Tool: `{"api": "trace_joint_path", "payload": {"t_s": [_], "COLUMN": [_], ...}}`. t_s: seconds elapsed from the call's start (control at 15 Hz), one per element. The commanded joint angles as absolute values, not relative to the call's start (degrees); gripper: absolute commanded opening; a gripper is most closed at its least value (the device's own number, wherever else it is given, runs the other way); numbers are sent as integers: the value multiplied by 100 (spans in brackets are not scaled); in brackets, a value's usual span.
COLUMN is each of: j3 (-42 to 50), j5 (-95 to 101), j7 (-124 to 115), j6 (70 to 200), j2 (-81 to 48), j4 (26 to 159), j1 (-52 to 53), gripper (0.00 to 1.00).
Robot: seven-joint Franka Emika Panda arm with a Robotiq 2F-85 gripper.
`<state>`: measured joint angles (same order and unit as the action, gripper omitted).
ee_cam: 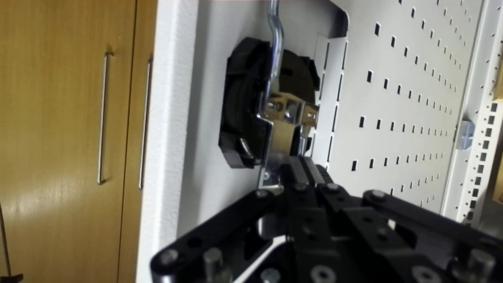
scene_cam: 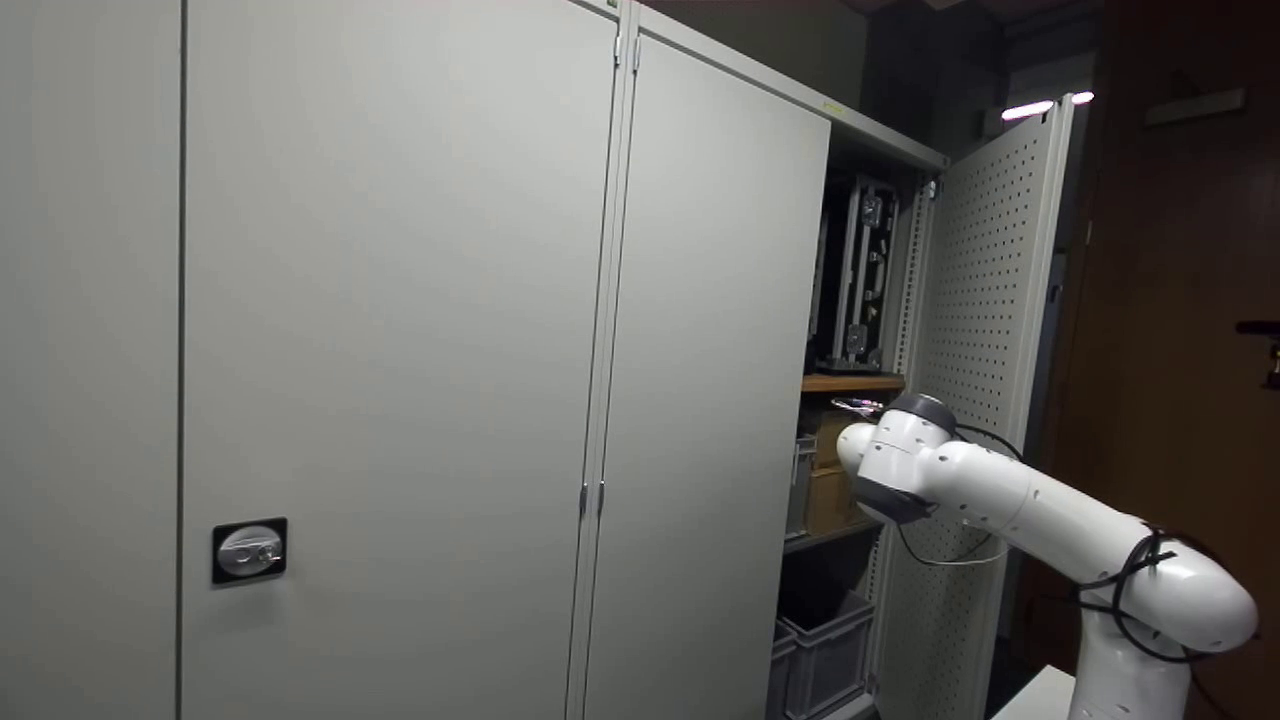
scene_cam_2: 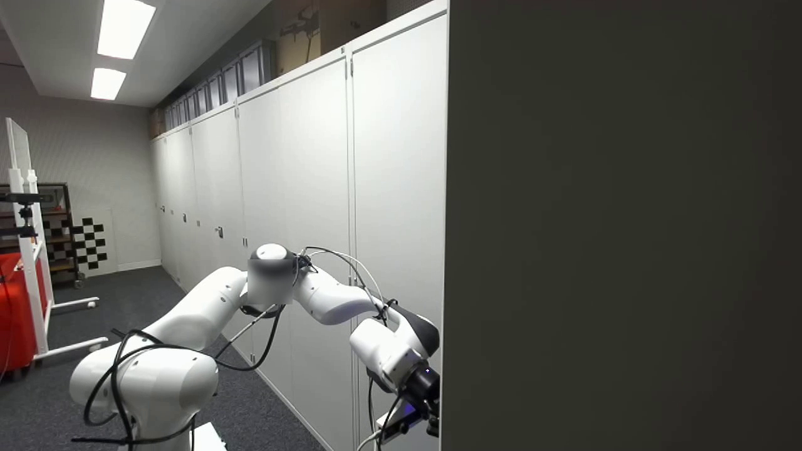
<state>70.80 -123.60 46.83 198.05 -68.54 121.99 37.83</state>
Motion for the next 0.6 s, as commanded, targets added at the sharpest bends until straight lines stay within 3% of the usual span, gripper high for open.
{"api": "trace_joint_path", "payload": {"t_s": [0.0, 0.53], "j3": [7245, 7312], "j5": [-12609, -12614], "j7": [5041, 4955], "j6": [19805, 19805], "j2": [-6969, -7207], "j4": [12003, 11931], "j1": [3569, 3358], "gripper": [0, 0]}}
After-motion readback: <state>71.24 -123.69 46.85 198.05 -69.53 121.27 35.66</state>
